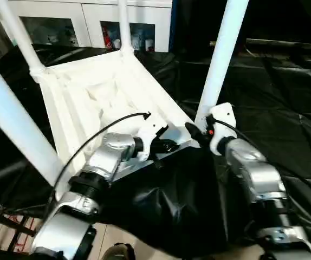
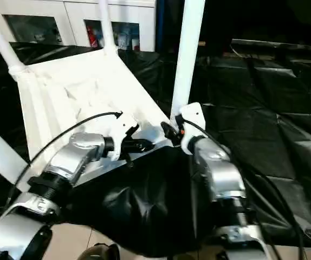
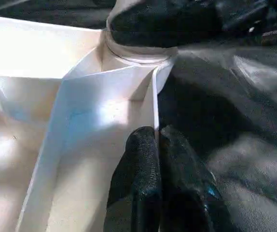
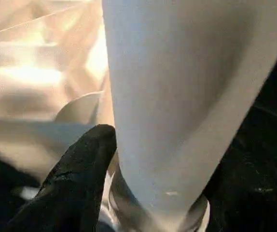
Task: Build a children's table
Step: Rotate leg to tighten
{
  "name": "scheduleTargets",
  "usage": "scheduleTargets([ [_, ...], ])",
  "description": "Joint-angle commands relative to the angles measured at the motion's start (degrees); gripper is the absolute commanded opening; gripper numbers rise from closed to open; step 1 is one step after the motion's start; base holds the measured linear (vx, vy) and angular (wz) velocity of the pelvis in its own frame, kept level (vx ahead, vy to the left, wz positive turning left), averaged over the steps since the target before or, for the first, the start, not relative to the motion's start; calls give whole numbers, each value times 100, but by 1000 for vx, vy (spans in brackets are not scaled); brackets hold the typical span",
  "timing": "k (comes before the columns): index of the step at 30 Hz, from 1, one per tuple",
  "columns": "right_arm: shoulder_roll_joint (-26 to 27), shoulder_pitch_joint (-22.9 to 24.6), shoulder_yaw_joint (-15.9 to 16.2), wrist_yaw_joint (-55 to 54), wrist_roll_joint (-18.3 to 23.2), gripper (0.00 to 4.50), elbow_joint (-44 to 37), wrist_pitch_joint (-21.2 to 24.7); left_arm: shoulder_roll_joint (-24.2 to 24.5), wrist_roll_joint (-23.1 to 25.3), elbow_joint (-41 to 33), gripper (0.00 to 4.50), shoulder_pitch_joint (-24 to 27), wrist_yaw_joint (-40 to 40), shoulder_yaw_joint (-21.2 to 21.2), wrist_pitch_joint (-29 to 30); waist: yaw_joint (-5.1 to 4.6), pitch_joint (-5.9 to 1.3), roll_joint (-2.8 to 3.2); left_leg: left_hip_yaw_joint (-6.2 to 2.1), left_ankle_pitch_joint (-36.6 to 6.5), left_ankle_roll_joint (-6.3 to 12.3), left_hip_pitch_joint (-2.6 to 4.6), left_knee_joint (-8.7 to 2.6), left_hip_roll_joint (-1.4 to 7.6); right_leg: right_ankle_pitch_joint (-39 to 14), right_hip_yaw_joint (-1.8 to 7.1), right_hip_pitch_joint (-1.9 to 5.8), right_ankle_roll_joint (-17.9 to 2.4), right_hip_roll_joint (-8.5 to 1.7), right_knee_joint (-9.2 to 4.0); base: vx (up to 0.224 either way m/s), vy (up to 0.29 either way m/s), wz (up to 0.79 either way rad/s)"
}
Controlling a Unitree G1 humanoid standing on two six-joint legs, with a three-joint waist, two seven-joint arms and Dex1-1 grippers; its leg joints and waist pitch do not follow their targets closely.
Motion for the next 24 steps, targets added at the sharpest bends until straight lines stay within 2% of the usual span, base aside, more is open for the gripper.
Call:
scheduleTargets([
  [1, 103, 172, 852, 914, 334, 277, -120, 160, -182, -428, -511, 0, -88, -481, -207, -350, -6, -390, -49, -217, -1652, 125, 173, -450, 389, -1454, 288, 187, -1095, -471, -497, 0, 0, 0],
  [4, -320, 290, 947, 1530, 429, 277, -394, 164, 32, -520, -742, 0, 64, -957, -305, -301, 8, -388, -54, -217, -1558, 201, 164, -446, 395, -1306, 275, 212, -1181, -468, -479, 0, 0, 0],
  [7, -575, 365, 993, 1887, 495, 277, -555, 200, 171, -568, -884, 0, 152, -1226, -361, -266, 17, -387, -51, -202, -1513, 244, 177, -440, 402, -1308, 275, 194, -1263, -465, -478, 0, 0, 0],
  [8, -803, 426, 1004, 2225, 548, 277, -654, 237, 317, -610, -999, 0, 230, -1470, -390, -236, 43, -390, -44, -200, -1490, 253, 180, -439, 417, -1243, 275, 193, -1302, -462, -464, 0, 0, 0],
  [9, -949, 459, 1005, 2441, 574, 248, -679, 258, 438, -645, -1069, 0, 283, -1675, -412, -205, 52, -400, -57, -201, -1460, 262, 180, -435, 416, -1203, 266, 211, -1306, -460, -453, 0, 0, 0],
  [10, -1028, 472, 1001, 2566, 594, 248, -687, 276, 513, -668, -1120, 0, 318, -1808, -426, -176, 64, -385, -50, -196, -1425, 294, 178, -439, 422, -1157, 265, 205, -1317, -452, -448, 0, 0, 0],
  [12, -1083, 472, 986, 2657, 615, 244, -682, 304, 584, -680, -1165, 0, 347, -1917, -436, -143, 66, -377, -42, -187, -1493, 279, 183, -441, 420, -1263, 266, 177, -1348, -454, -457, 0, 0, 0],
  [15, -1155, 448, 976, 2753, 669, 212, -680, 358, 695, -702, -1224, 0, 381, -2057, -432, -79, 66, -368, -58, -201, -1644, 170, 191, -455, 426, -1570, 274, 178, -1304, -481, -480, 0, 0, 0],
  [23, -1231, 493, 1062, 2927, 774, 206, -821, 452, 809, -709, -1283, 0, 395, -2146, -412, -24, 73, -381, -60, -196, -1464, 208, 182, -444, 413, -1369, 271, 184, -1309, -468, -458, 0, 0, 0],
  [24, -1143, 528, 1063, 2801, 727, 206, -821, 433, 740, -650, -1221, 0, 361, -1947, -369, -34, 76, -383, -55, -195, -1467, 211, 186, -443, 414, -1373, 271, 183, -1312, -467, -459, 0, 0, 0],
])
